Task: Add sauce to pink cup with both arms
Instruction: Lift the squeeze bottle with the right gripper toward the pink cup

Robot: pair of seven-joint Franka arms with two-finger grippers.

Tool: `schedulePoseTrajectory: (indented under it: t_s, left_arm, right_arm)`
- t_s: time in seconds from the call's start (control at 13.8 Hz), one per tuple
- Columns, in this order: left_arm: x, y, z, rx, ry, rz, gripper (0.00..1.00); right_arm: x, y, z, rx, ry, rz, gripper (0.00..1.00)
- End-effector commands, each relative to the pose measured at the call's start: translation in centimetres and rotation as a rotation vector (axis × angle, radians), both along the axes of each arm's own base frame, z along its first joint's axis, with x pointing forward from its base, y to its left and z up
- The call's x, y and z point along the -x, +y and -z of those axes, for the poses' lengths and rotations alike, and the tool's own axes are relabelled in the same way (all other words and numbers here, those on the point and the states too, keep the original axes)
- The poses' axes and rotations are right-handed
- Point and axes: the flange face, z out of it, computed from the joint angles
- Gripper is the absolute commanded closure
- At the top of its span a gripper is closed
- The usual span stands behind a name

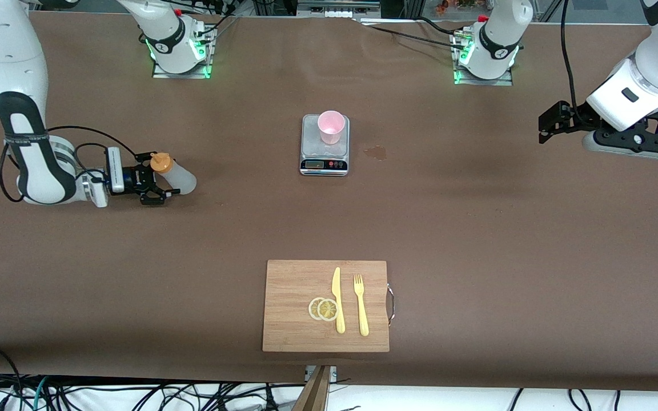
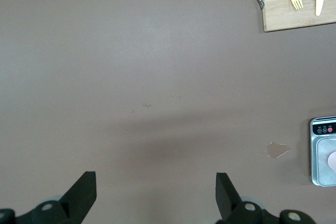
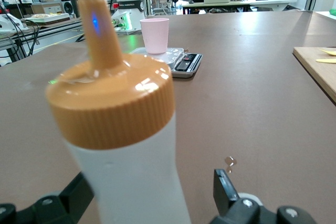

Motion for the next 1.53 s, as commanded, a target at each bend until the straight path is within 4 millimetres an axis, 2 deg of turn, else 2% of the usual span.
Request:
schedulePoseTrajectory:
  t_s: [0.0, 0.36, 0.58, 0.8, 0.94, 1.09, 1.16, 1.23, 1.45]
  left_arm:
    - [-0.4, 0.2, -0.4, 0.018, 0.007, 0.016, 0.0]
    - [-0.4, 0.4, -0.4, 0.019, 0.007, 0.012, 0.0]
    - [-0.4, 0.4, -0.4, 0.019, 0.007, 0.012, 0.0]
    - [-0.4, 0.3, -0.4, 0.021, 0.007, 0.011, 0.0]
    - [-0.4, 0.4, -0.4, 0.021, 0.007, 0.01, 0.0]
    - [-0.4, 0.4, -0.4, 0.021, 0.007, 0.01, 0.0]
    - [-0.4, 0.3, -0.4, 0.021, 0.007, 0.011, 0.0]
    - [-0.4, 0.3, -0.4, 0.021, 0.007, 0.011, 0.0]
    - [-0.4, 0.4, -0.4, 0.021, 0.007, 0.01, 0.0]
  right_arm:
    - [-0.3, 0.7, 0.6, -0.057, -0.013, 0.003, 0.0]
    - [0.4, 3.2, 0.9, -0.176, 0.003, -0.033, 0.0]
    - [0.9, 3.6, 1.0, -0.22, -0.004, -0.054, 0.01]
    - [1.1, 3.3, 1.3, -0.231, -0.006, -0.056, 0.29]
    - [1.1, 3.4, 1.4, -0.233, -0.005, -0.056, 0.52]
    - [0.4, 3.5, 1.4, -0.227, -0.008, -0.059, 0.78]
    - [-0.1, 3.7, 1.3, -0.221, -0.009, -0.064, 0.87]
    - [-0.6, 4.2, 1.0, -0.214, -0.007, -0.072, 0.93]
    - [-2.1, 7.1, -0.9, -0.176, 0.002, -0.115, 0.95]
